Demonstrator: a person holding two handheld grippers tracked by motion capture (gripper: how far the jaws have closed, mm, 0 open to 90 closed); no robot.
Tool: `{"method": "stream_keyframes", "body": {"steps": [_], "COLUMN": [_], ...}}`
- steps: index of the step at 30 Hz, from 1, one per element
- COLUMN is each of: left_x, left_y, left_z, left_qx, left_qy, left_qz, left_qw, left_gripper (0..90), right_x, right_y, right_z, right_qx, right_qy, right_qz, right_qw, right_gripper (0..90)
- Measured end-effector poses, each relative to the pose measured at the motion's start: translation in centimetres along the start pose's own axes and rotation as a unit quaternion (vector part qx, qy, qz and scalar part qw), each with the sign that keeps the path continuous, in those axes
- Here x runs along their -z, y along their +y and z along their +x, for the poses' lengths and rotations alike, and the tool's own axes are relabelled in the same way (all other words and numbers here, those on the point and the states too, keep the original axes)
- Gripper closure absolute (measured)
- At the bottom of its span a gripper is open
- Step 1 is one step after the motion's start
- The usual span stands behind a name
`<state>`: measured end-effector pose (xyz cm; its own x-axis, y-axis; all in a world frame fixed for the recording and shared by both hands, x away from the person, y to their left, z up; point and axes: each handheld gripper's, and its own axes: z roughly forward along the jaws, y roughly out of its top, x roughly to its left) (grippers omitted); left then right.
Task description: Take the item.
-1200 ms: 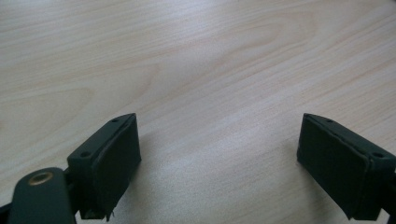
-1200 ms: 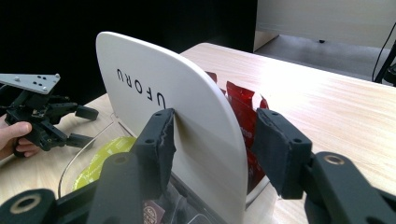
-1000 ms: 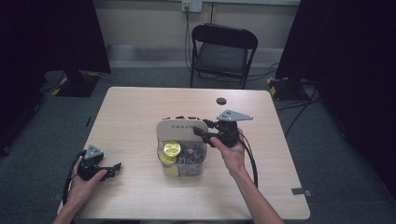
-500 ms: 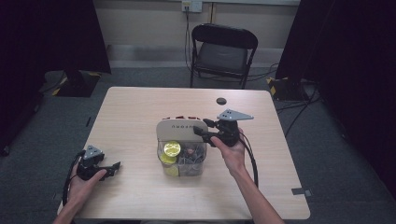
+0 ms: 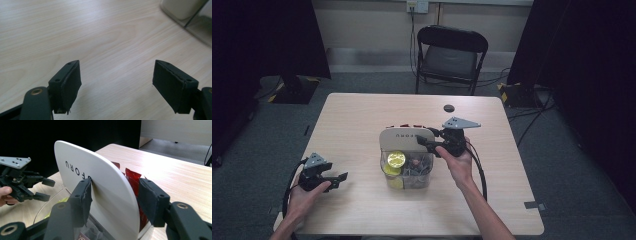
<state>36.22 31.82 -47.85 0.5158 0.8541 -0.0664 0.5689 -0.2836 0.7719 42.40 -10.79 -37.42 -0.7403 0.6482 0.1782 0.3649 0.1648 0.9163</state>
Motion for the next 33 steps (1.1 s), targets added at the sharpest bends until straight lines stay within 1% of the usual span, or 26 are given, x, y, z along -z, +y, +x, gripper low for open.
{"method": "stream_keyframes", "body": {"steps": [1, 2, 5, 6, 8, 9, 10, 11, 12, 13, 14, 15, 16, 17, 18, 19, 21, 23, 24, 25, 26, 27, 29, 31, 33], "left_x": [0.1, 0.3, 0.5, 0.8, 1.0, 1.0, 1.1, 1.1, 1.1, 1.1, 1.1, 1.1, 1.1, 1.2, 1.2, 1.2, 1.2, 1.1, 1.1, 1.1, 1.2, 1.2, 1.2, 1.1, 0.9], "left_y": [0.2, 0.5, 0.9, 1.3, 1.6, 1.6, 2.0, 2.0, 2.3, 2.3, 2.8, 2.8, 3.1, 3.4, 4.0, 4.0, 4.4, 4.9, 5.4, 5.4, 5.9, 5.9, 6.6, 7.0, 7.5], "left_z": [-0.3, -0.6, -1.1, -1.7, -2.2, -2.2, -2.7, -2.7, -3.2, -3.2, -3.7, -3.7, -3.9, -4.2, -4.7, -4.7, -5.3, -5.8, -6.1, -6.1, -6.5, -6.5, -6.8, -7.1, -7.5], "left_qx": [0.000, -0.009, -0.010, -0.008, -0.011, -0.011, -0.017, -0.017, -0.019, -0.019, -0.026, -0.026, -0.026, -0.030, -0.040, -0.040, -0.042, -0.045, -0.046, -0.046, -0.051, -0.051, -0.052, -0.049, -0.052], "left_qy": [-0.005, -0.009, -0.014, -0.022, -0.027, -0.027, -0.031, -0.031, -0.039, -0.039, -0.044, -0.044, -0.050, -0.052, -0.058, -0.058, -0.065, -0.076, -0.083, -0.083, -0.089, -0.089, -0.098, -0.103, -0.111], "left_qz": [-0.003, -0.006, -0.014, -0.021, -0.025, -0.025, -0.031, -0.031, -0.034, -0.034, -0.035, -0.035, -0.039, -0.043, -0.048, -0.048, -0.052, -0.058, -0.066, -0.066, -0.070, -0.070, -0.073, -0.078, -0.080], "left_qw": [1.0000, 0.9999, 0.9997, 0.9995, 0.9993, 0.9993, 0.9989, 0.9989, 0.9985, 0.9985, 0.9981, 0.9981, 0.9977, 0.9973, 0.9963, 0.9963, 0.9956, 0.9945, 0.9933, 0.9933, 0.9922, 0.9922, 0.9911, 0.9904, 0.9892], "left_gripper": [22.7, 23.2, 23.8, 24.7, 25.2, 25.8, 26.3, 26.8, 27.2, 27.4, 27.8, 28.2, 28.2, 28.8, 29.6, 29.7, 30.0, 30.7, 31.3, 31.8, 31.8, 31.8, 31.7, 31.5, 31.3], "right_x": [0.0, -0.1, -0.1, -0.1, -0.1, -0.1, -0.1, -0.1, -0.1, -0.1, -0.1, -0.1, -0.1, -0.2, -0.2, -0.2, -0.3, -0.3, -0.3, -0.3, -0.3, -0.3, -0.3, -0.3, -0.3], "right_y": [0.0, 0.0, -0.1, -0.3, -0.4, -0.4, -0.4, -0.4, -0.4, -0.4, -0.4, -0.4, -0.4, -0.4, -0.4, -0.4, -0.5, -0.5, -0.5, -0.5, -0.5, -0.5, -0.5, -0.5, -0.5], "right_z": [0.0, 0.1, 0.1, 0.1, 0.2, 0.2, 0.3, 0.3, 0.2, 0.2, 0.2, 0.2, 0.2, 0.2, 0.2, 0.2, 0.2, 0.2, 0.2, 0.2, 0.2, 0.2, 0.2, 0.2, 0.2], "right_qx": [-0.001, -0.001, 0.001, 0.000, -0.001, -0.001, 0.001, 0.001, 0.001, -0.001, -0.001, -0.001, -0.001, 0.000, 0.000, 0.000, 0.000, 0.000, -0.001, -0.001, -0.001, -0.001, -0.001, 0.001, 0.002], "right_qy": [0.001, 0.002, 0.002, 0.003, 0.002, 0.002, 0.001, 0.001, 0.002, 0.002, 0.003, 0.003, 0.002, 0.003, 0.004, 0.004, 0.004, 0.004, 0.005, 0.005, 0.005, 0.005, 0.005, 0.005, 0.005], "right_qz": [0.000, -0.001, 0.000, 0.001, 0.002, 0.002, 0.004, 0.004, 0.004, 0.005, 0.005, 0.005, 0.006, 0.006, 0.007, 0.007, 0.008, 0.007, 0.008, 0.007, 0.008, 0.008, 0.008, 0.009, 0.010], "right_qw": [1.0000, 1.0000, 1.0000, 1.0000, 1.0000, 1.0000, 1.0000, 1.0000, 1.0000, 1.0000, 1.0000, 1.0000, 1.0000, 1.0000, 1.0000, 1.0000, 1.0000, 1.0000, 1.0000, 1.0000, 1.0000, 1.0000, 1.0000, 0.9999, 0.9999], "right_gripper": [45.5, 46.2, 46.6, 47.1, 47.6, 47.6, 47.8, 47.8, 47.9, 47.9, 47.8, 47.8, 47.7, 47.6, 47.4, 47.4, 47.2, 47.1, 46.9, 46.9, 46.8, 46.8, 46.7, 46.8, 46.9]}}
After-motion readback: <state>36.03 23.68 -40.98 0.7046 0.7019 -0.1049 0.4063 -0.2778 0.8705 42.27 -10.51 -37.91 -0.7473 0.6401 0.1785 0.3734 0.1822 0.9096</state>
